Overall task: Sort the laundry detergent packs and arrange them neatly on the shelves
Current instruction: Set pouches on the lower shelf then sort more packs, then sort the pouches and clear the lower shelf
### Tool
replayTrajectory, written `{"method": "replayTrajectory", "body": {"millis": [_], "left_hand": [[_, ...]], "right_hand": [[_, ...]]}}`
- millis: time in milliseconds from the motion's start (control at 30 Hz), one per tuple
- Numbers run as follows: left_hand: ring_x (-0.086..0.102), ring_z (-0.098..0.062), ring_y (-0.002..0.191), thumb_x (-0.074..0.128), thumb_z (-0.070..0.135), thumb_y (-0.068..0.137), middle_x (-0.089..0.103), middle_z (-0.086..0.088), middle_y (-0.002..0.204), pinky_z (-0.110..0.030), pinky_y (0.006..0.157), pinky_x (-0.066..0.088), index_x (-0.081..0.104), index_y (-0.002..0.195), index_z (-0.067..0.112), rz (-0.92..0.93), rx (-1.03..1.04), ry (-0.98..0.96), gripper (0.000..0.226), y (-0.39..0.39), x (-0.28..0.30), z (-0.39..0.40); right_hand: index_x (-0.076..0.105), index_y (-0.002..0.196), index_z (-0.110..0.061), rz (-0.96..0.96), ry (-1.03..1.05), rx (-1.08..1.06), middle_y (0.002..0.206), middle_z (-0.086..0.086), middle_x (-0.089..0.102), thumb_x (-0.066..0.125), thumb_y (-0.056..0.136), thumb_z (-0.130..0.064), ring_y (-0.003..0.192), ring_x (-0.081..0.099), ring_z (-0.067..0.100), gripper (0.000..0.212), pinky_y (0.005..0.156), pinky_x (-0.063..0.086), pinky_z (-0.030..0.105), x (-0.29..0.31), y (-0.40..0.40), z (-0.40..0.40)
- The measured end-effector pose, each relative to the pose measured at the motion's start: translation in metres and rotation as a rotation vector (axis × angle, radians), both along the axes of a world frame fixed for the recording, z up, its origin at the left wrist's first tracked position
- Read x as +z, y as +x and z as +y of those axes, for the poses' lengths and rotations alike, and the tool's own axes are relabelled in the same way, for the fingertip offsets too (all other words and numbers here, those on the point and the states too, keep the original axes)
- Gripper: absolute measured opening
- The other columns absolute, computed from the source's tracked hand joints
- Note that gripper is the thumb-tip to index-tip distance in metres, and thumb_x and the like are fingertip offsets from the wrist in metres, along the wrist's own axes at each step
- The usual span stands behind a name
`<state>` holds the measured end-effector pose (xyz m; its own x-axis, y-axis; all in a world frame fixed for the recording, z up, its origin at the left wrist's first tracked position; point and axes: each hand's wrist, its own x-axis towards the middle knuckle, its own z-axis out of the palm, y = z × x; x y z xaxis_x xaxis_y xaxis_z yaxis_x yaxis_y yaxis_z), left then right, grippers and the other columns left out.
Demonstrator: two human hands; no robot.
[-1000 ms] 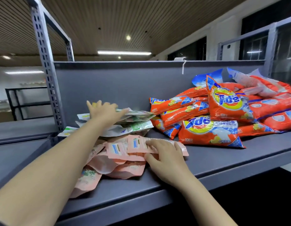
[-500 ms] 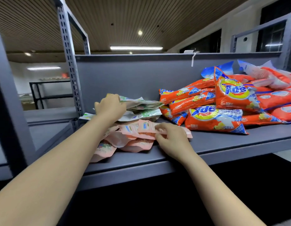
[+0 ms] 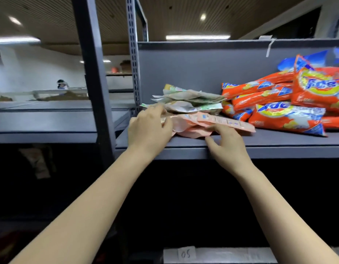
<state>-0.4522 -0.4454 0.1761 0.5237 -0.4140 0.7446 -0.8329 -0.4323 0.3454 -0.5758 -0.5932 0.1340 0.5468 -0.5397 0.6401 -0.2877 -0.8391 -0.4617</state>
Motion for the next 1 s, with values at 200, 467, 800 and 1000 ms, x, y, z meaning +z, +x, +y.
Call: {"method": "replayTrajectory", "body": {"millis": [200,467,800,1000], "left_hand": [[0.058,-0.021,0.096,0.049,0.032,0.09,0.066,0.004,0.098,-0.037,0.084,0.045,0.062,0.099,0.023,0.066,-0.004,0.008,0.019,-0.006,-0.028,0.058],[0.057,-0.013,0.084,0.049,0.035,0.091,0.065,0.011,0.095,-0.037,0.083,0.047,0.061,0.102,0.026,0.177,0.04,0.072,0.018,0.021,-0.075,0.137],[0.052,-0.011,0.08,0.044,0.037,0.095,0.062,0.011,0.09,-0.029,0.08,0.04,0.059,0.104,0.026,0.291,0.17,0.261,0.021,0.105,-0.125,0.276],[0.048,-0.011,0.075,0.042,0.039,0.095,0.062,0.011,0.089,-0.028,0.075,0.036,0.059,0.103,0.028,0.321,0.233,0.365,0.021,0.16,-0.146,0.359]], "right_hand": [[0.06,0.117,-0.02,0.011,0.005,0.086,0.12,-0.003,0.061,0.056,0.09,-0.023,0.116,0.048,0.017,0.028,0.101,0.037,0.038,-0.011,-0.007,0.046],[0.065,0.112,-0.02,0.042,-0.103,0.177,0.115,-0.004,0.063,0.062,0.087,-0.02,0.112,0.052,0.016,0.026,0.097,0.036,0.03,-0.037,0.014,0.129],[0.058,0.119,-0.027,0.221,-0.098,0.294,0.122,-0.013,0.057,0.058,0.089,-0.028,0.118,0.049,0.011,0.03,0.103,0.037,0.035,-0.098,0.102,0.256],[0.049,0.129,-0.031,0.348,-0.075,0.282,0.13,-0.017,0.05,0.051,0.093,-0.036,0.122,0.043,0.008,0.036,0.107,0.031,0.031,-0.123,0.157,0.32]]}}
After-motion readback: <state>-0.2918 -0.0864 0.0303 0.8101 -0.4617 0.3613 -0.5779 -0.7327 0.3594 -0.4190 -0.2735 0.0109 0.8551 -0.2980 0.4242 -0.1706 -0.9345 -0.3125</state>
